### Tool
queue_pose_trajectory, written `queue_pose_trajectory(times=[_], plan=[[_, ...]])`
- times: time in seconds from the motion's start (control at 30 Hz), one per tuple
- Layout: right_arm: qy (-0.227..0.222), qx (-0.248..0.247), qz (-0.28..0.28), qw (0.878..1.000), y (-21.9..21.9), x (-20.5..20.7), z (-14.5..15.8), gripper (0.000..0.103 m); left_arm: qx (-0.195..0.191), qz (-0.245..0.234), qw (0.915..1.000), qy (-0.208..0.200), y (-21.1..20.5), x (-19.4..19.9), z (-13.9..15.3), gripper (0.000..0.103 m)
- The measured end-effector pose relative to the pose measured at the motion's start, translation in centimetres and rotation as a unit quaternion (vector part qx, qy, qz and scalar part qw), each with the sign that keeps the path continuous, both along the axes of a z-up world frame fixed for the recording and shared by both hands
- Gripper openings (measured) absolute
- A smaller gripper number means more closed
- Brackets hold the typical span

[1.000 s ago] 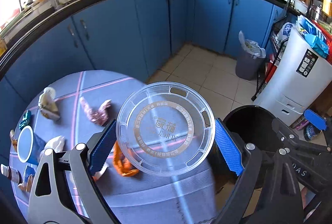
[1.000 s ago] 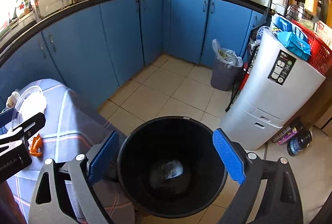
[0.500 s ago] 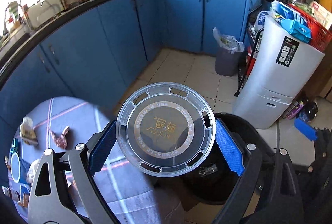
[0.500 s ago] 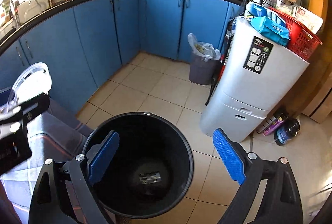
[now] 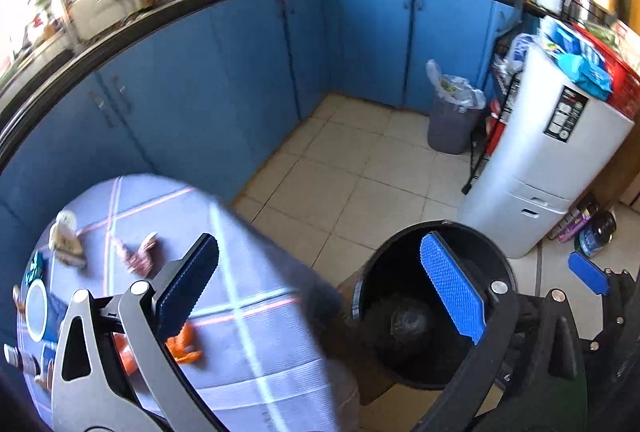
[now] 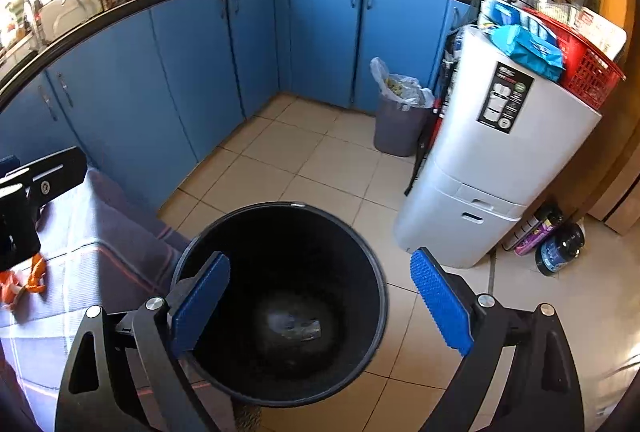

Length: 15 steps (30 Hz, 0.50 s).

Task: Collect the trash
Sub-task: 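Open the left tool over the black bin to drop the plastic lid, then grasp the orange-white paper cup with the left tool while the right tool grasps the orange peel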

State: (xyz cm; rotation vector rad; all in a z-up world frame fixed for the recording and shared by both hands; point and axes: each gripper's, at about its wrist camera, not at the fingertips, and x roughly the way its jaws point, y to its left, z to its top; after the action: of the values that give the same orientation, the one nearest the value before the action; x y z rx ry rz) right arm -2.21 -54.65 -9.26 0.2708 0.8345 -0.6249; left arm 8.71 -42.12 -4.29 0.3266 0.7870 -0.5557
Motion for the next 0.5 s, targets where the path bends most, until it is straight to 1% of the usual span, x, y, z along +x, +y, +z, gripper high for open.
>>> queue_pose_trajectory(times=[0.13, 0.3, 0.5], plan=[[-0.006, -0.006, 0.016, 1.0, 1.9, 0.9, 0.7, 0.089, 0.001, 0.034, 0.9994, -0.003, 3.8, 0.8, -0.2, 0.099], [-0.015, -0.005, 0.032, 0.999, 4.1, 1.8, 1.4, 0.089, -0.005, 0.075, 0.9972, 0.006, 8.7, 2.1, -0.4, 0.099], [-0.02, -0.006, 0.059, 0.998, 7.2, 3.0, 2.3, 0.089, -0.012, 0.106, 0.9942, 0.013, 12.9, 2.5, -0.5, 0.099]])
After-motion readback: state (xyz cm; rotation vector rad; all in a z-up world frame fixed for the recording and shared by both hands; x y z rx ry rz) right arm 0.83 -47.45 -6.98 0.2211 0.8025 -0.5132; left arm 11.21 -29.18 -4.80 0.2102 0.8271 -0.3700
